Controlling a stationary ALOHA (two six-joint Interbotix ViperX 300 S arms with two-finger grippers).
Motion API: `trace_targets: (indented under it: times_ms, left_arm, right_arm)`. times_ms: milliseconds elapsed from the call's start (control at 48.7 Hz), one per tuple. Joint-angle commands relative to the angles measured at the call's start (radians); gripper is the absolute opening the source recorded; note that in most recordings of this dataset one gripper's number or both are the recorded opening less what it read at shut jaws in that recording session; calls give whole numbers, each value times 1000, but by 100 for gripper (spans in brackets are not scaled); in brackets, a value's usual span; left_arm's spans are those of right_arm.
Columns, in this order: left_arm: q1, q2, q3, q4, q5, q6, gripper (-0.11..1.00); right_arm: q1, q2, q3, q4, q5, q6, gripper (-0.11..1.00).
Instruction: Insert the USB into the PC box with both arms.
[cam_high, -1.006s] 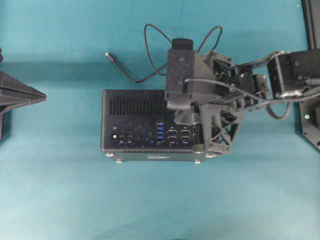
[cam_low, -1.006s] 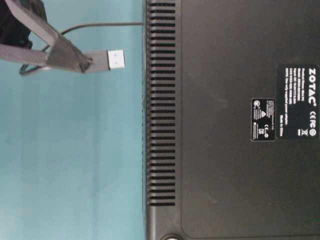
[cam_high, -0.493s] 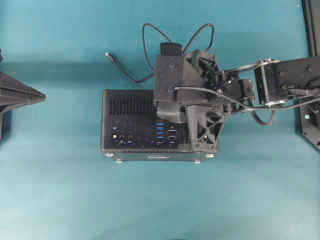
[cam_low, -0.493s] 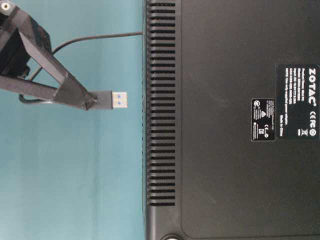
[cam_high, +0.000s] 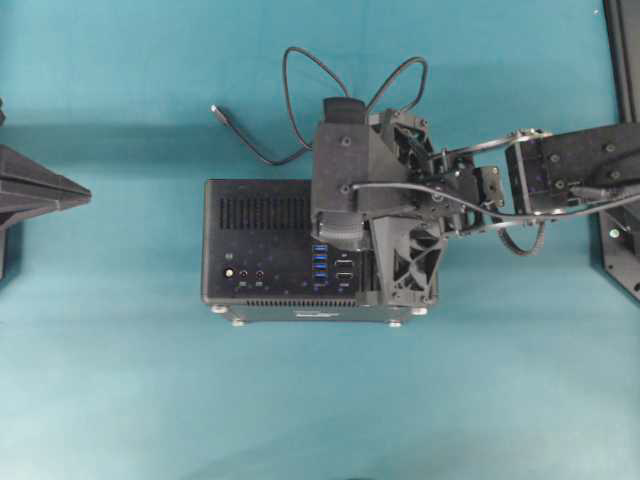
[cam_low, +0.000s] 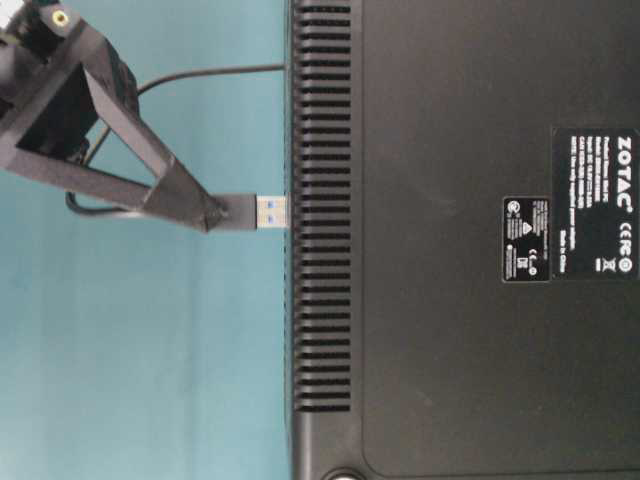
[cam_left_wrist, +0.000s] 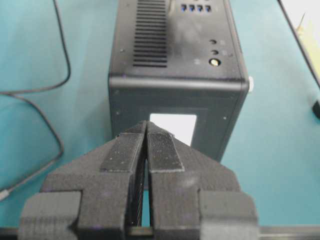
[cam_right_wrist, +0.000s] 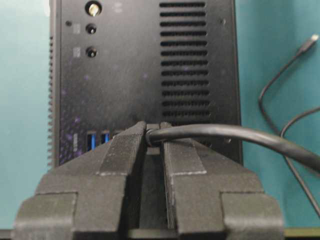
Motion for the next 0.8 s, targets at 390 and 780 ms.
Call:
trace_targets:
  times_ms: [390, 780]
  left_arm:
    - [0, 5, -12, 3, -6, -3, 0]
    - [2, -11, -2, 3, -6, -40, 0]
  right_arm:
    - [2, -6, 12, -2, 8, 2, 12]
    - [15, 12, 5, 5, 14, 6, 12]
